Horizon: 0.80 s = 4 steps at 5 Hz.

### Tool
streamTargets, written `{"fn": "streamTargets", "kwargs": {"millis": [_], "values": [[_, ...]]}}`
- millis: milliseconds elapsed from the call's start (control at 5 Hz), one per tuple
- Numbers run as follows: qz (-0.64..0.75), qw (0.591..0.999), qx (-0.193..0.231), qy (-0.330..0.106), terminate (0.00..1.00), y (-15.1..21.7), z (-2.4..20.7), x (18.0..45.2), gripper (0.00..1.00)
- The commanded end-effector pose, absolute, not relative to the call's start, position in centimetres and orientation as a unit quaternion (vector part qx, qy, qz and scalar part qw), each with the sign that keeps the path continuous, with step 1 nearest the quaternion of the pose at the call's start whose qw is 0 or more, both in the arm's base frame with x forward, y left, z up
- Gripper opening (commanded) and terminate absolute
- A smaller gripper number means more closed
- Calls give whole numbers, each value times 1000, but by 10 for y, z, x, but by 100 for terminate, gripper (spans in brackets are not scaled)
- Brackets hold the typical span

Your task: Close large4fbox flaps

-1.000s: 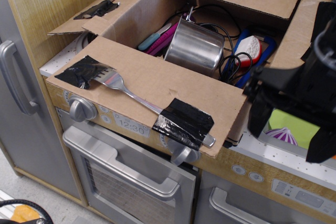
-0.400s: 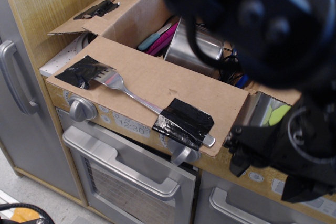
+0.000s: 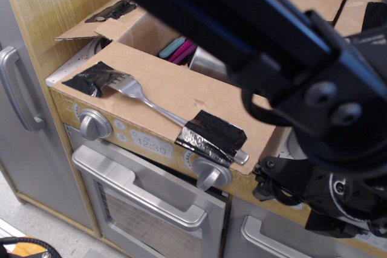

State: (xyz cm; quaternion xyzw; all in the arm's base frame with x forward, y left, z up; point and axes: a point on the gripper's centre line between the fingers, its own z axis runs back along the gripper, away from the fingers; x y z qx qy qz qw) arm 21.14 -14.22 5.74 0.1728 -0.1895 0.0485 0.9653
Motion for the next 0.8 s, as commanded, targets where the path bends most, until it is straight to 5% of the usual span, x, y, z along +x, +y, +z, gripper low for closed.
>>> {"fn": "streamTargets", "kwargs": {"millis": [0,600], "values": [[22,947,253,-197,0,-119,90,217,100],[-106,898,380,-196,0,-113,160,262,100]]}}
